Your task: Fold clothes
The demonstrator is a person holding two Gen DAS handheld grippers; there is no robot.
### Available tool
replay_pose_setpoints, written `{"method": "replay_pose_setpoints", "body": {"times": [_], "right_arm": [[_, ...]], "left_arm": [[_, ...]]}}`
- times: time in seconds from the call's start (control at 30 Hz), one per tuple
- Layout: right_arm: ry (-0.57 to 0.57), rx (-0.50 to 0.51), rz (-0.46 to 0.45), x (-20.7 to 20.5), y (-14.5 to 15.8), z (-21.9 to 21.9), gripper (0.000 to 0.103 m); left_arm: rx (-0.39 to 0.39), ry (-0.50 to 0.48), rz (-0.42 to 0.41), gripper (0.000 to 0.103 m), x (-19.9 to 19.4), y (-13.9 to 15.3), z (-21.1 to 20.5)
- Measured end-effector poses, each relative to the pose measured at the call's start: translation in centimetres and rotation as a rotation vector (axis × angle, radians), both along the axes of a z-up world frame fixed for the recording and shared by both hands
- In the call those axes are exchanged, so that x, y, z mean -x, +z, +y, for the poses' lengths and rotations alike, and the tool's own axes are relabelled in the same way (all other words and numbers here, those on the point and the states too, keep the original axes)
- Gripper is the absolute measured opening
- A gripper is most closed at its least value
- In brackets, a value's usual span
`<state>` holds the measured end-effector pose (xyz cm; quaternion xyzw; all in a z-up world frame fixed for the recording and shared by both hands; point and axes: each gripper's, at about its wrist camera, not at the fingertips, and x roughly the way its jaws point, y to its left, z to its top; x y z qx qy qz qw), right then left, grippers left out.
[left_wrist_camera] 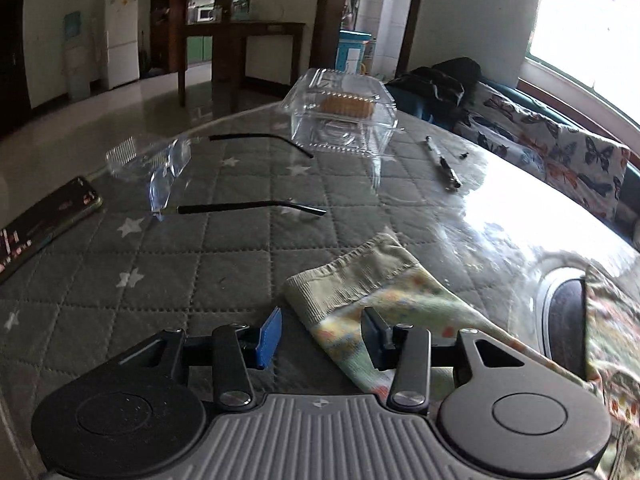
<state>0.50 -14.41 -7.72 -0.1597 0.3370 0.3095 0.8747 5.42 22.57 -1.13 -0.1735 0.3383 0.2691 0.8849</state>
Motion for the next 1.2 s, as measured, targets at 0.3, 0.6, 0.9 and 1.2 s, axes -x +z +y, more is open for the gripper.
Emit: {"method": "replay_pose_setpoints", "body": {"times": [0.3,0.6,0.9,1.2], "right_arm": [[-0.02,-0.012,0.002,0.0,0.2,-0.6,0.044],[-0.098,-0.048,-0.005,-0.2,0.8,-3.1,0.044],[-0.258,-0.109,0.006,-0.4,1.6,-8.2,0.044],[-0.395,-0.158,0.006,-0.3,2.5,-12.8,0.043]], "left_arm": [[0.019,-0.02,-0.031,0.008,-0.8,-0.4,0.9],[0.118,-0.279,-0.201,0.007,0.6,5.3,-5.2],[0.248,-0.738,-0.292,0.007,0.5,8.8,-18.0],[0.362,-1.028,-0.143,0.007,-0.3,4.9,-26.3]]}}
